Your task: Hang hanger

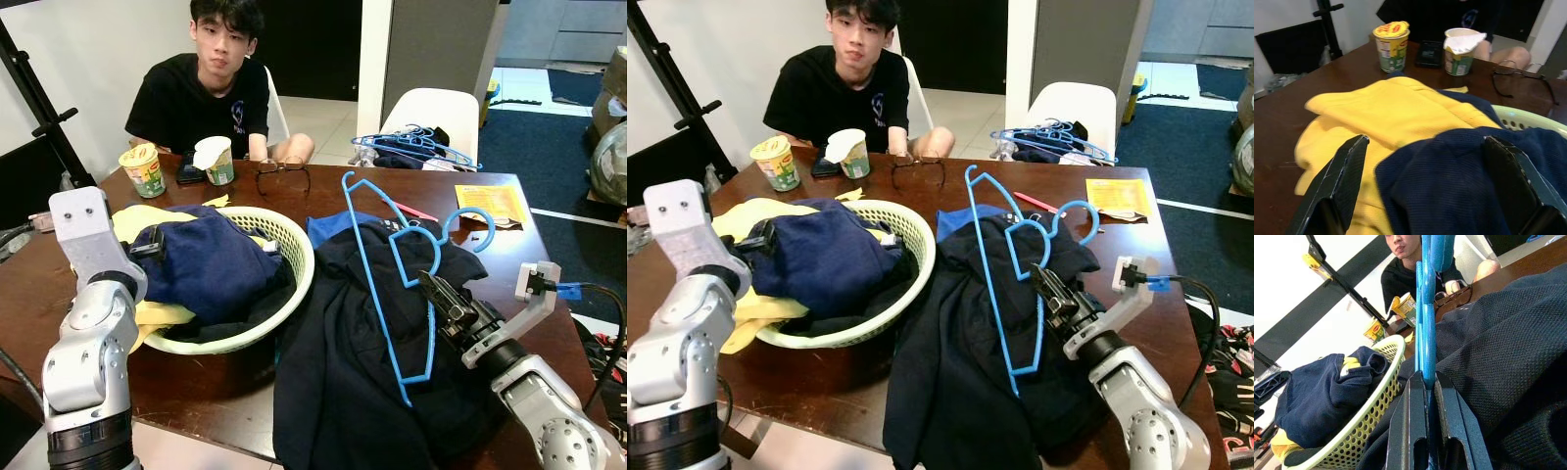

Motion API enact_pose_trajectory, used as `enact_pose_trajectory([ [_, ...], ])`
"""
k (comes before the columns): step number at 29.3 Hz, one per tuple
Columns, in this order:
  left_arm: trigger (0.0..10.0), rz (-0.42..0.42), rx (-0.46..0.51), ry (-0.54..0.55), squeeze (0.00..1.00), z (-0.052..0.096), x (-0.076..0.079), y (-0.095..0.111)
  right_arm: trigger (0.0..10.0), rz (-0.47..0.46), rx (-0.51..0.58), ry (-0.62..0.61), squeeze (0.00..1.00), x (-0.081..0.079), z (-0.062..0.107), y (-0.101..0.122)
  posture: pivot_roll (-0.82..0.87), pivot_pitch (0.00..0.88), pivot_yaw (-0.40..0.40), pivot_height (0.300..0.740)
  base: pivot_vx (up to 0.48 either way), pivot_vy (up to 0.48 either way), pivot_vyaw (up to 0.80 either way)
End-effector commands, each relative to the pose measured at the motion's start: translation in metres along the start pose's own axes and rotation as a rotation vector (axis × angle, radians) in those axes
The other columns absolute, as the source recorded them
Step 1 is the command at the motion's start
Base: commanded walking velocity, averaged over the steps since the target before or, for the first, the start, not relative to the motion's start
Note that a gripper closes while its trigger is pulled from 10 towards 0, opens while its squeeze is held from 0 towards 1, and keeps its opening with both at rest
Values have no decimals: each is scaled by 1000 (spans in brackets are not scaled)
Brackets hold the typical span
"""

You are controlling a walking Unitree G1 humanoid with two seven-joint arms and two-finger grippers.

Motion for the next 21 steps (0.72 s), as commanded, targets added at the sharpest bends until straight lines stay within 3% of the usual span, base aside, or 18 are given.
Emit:
enact_pose_trajectory([
  [1, 10000, 2, -45, 0, 0, 1, -2, -18, 10000, -2, 4, 14, 0, -5, -2, 1, -65, 54, 88, 740, 0, 0, 0],
  [2, 10000, 2, -45, 0, 0, 1, -2, -18, 10000, -2, 4, 14, 0, -5, -2, 1, -65, 54, 88, 740, 0, 0, 0],
  [3, 5843, 4, -51, -2, 0, 2, -2, -22, 10000, -2, 4, 13, 0, -5, -2, 1, -65, 54, 88, 740, 0, 0, 0],
  [4, 588, 9, -66, -12, 0, 2, -1, -28, 10000, -1, 3, 13, 0, -5, -2, 1, -65, 54, 89, 740, 0, 0, 0],
  [6, 0, 13, -72, -14, 0, 2, -1, -30, 10000, -1, 3, 13, 0, -5, -2, 1, -65, 54, 89, 740, 0, 0, 0],
  [14, 0, 26, -97, -21, 0, 2, -2, -41, 10000, 2, 3, 12, 0, -4, -1, 1, -67, 54, 87, 740, 0, 0, 0],
  [21, 0, 39, -70, -57, 0, 0, 6, -32, 10000, 2, 2, 12, 0, -4, -1, 1, -67, 51, 88, 740, 0, 0, 0],
])
Point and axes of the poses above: a point about 5 cm out from each wrist's last joint towards the gripper, its own z axis pointing back from the gripper into the wrist, its own y axis along the axis of the wrist's last joint, x = y × z, the point moved 6 cm from there along -z, pointing out of the wrist towards the gripper, and after that the axes turned 3 degrees about -z, right-handed, at the moved point
